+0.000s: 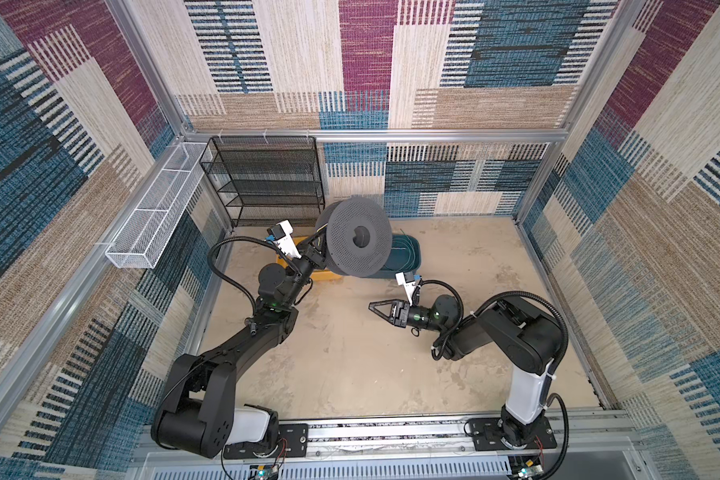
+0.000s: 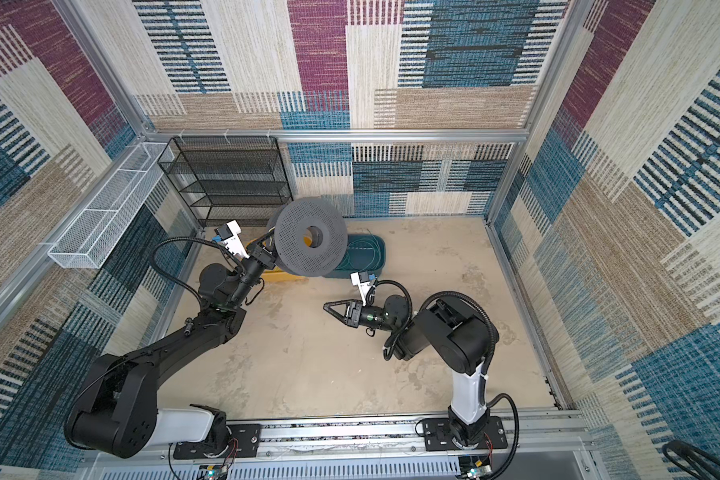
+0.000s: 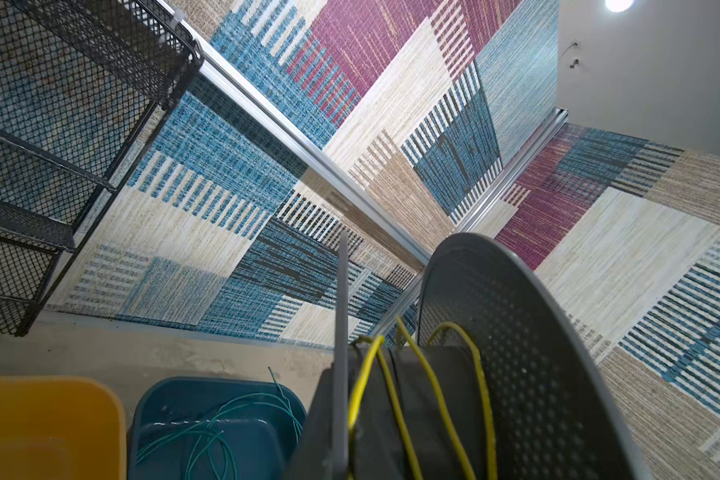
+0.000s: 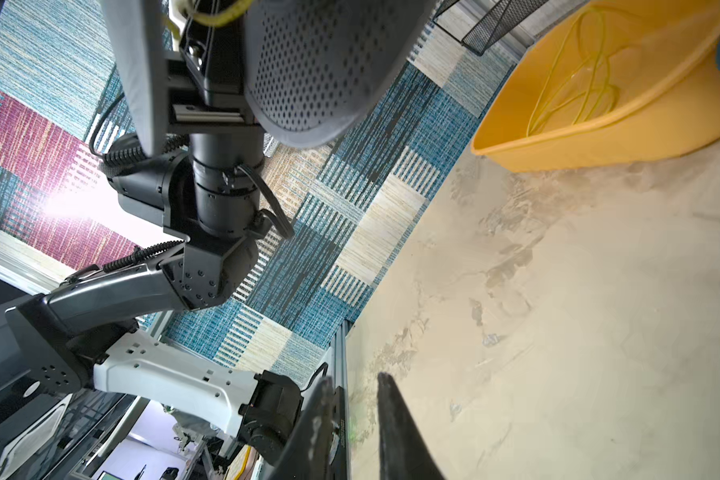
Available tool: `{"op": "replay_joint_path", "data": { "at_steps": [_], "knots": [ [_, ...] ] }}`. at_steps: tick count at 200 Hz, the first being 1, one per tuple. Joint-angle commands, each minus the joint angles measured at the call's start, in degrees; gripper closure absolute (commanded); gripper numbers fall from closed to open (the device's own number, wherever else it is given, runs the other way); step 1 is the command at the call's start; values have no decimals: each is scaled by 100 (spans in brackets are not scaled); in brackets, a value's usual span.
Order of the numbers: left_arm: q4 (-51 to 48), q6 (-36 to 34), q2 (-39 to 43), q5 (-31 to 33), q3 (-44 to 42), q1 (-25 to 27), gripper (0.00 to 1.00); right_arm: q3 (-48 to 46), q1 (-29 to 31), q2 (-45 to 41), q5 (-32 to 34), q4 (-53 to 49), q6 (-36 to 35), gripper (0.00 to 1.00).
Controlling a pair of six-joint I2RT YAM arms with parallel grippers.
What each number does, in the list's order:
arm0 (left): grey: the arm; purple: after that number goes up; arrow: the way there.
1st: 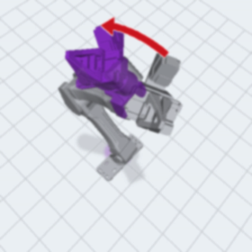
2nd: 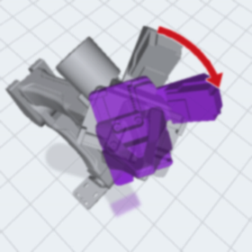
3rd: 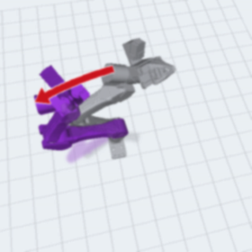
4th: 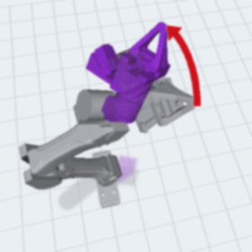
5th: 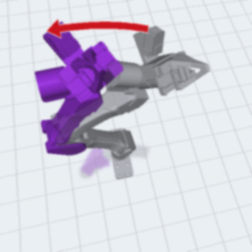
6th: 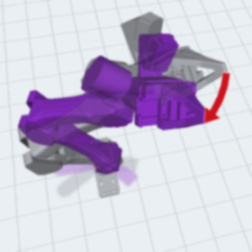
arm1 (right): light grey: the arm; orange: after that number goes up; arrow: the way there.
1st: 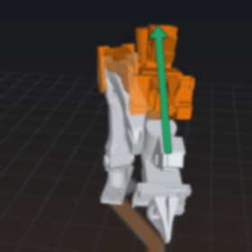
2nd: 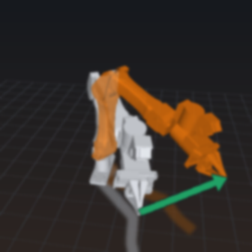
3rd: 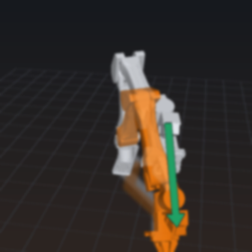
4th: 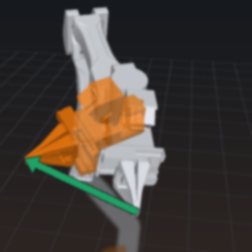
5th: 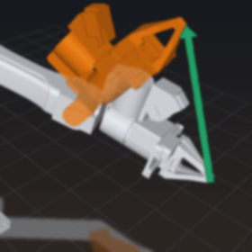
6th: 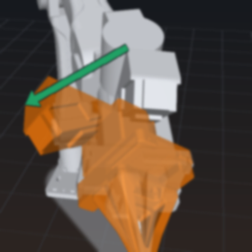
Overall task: Wrap the cables
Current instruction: 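Open the right gripper and draw it back from the spool, then lower the grey spool flat onto the table with the left gripper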
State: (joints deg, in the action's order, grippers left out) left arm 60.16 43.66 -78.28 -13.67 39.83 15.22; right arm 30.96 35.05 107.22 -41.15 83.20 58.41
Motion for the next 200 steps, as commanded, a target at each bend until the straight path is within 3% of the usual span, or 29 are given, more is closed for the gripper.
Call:
{"op": "replay_joint_path", "data": {
  "at_steps": [1, 39, 59, 85, 113, 148, 200],
  "knots": [
    [498, 32, 70, 61, 7, -20, 100, -221, -90, -166, 48, 687, -164, 74],
    [-1005, -696, 564, -204, 193, -5, 100, -959, -502, -1152, 439, -912, -769, 68],
    [-2531, -1633, 1070, -83, 437, 118, 100, -1051, -638, -2240, 1078, -2943, -1647, 62],
    [-4275, -3129, 1518, 656, 894, 708, 100, -621, -685, -3618, 2508, -5696, -2815, 56],
    [-5323, -4433, 1473, 1751, 1315, 1675, 100, -135, -915, -4386, 3585, -7072, -3371, 48],
    [-5368, -6320, 1046, 3476, 1447, 3082, 100, 55, -1146, -5019, 4530, -7592, -3530, 42],
    [-3185, -9029, -65, 4750, 800, 4406, 100, -32, -1409, -5356, 4885, -7687, -3447, 41]
  ]
}}
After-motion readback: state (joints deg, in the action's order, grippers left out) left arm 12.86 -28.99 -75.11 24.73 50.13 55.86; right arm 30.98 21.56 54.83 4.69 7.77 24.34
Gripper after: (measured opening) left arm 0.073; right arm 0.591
